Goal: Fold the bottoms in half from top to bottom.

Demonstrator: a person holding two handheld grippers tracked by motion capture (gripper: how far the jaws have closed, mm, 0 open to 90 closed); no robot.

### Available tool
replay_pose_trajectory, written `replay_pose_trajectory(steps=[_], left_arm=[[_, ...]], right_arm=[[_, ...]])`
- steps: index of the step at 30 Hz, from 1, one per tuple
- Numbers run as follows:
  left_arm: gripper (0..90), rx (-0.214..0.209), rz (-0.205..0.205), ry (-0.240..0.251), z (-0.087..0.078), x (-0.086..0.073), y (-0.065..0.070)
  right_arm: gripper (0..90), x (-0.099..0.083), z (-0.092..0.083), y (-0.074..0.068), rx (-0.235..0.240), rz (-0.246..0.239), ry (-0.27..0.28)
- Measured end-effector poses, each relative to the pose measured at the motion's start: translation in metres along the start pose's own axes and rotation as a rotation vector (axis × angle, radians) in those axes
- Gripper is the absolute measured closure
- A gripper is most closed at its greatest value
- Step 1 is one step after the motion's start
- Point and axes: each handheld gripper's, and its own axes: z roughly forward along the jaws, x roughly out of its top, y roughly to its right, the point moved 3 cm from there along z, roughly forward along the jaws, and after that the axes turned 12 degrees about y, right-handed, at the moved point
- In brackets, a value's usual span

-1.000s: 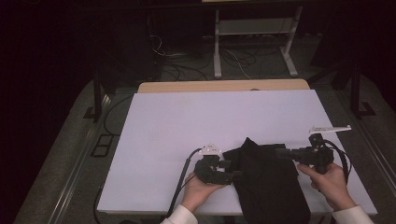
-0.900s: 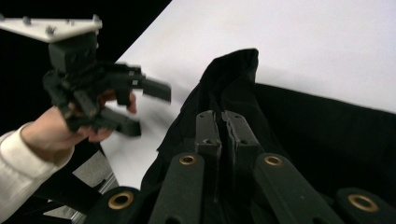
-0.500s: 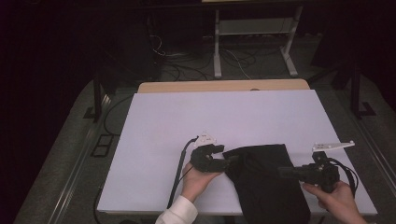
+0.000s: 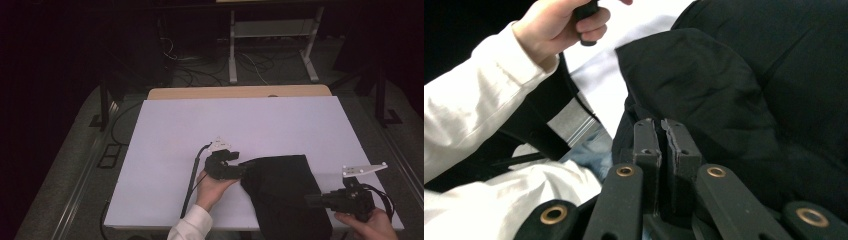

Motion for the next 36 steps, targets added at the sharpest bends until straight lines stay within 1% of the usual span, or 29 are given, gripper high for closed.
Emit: replay_pose_trajectory(steps=[3, 7, 8, 14, 18, 23, 24, 26, 29, 32, 34, 36], left_arm=[[26.4, -0.005, -0.009, 0.006, 0.001, 0.000, 0.000], [26.5, -0.009, -0.021, 0.009, 0.002, 0.000, -0.001], [26.5, -0.009, -0.024, 0.009, 0.002, 0.000, -0.001], [26.5, -0.019, -0.024, 0.003, 0.003, -0.001, 0.000], [26.5, -0.022, -0.023, 0.001, 0.004, -0.001, 0.000], [26.3, -0.027, -0.022, -0.001, 0.004, -0.002, 0.001], [25.9, -0.030, -0.022, -0.005, 0.004, -0.002, 0.001], [25.4, -0.034, -0.024, -0.010, 0.005, -0.003, 0.001], [24.9, -0.038, -0.024, -0.011, 0.006, -0.003, 0.002], [23.8, -0.042, -0.023, -0.023, 0.007, -0.005, 0.003], [22.2, -0.044, -0.022, -0.031, 0.008, -0.005, 0.003], [19.4, -0.052, -0.022, -0.041, 0.009, -0.006, 0.003]], right_arm=[[83.8, -0.004, -0.004, -0.001, 0.008, -0.003, -0.007], [83.4, -0.009, -0.008, -0.001, 0.022, 0.008, -0.026], [83.4, -0.011, -0.009, -0.001, 0.016, 0.007, -0.031], [83.4, -0.017, -0.015, -0.001, 0.015, 0.004, -0.045], [83.3, -0.020, -0.017, -0.004, 0.023, -0.009, -0.057], [82.0, -0.025, -0.019, -0.003, 0.027, -0.008, -0.078], [79.0, -0.025, -0.020, -0.002, 0.033, -0.004, -0.078], [66.4, -0.024, -0.022, -0.003, 0.041, -0.005, -0.068], [53.0, -0.021, -0.024, -0.004, 0.014, -0.034, -0.039], [38.4, -0.017, -0.022, -0.004, -0.009, -0.049, -0.010], [26.9, -0.012, -0.019, -0.004, -0.037, -0.063, 0.003], [18.5, -0.008, -0.016, -0.004, -0.065, -0.070, 0.013]])
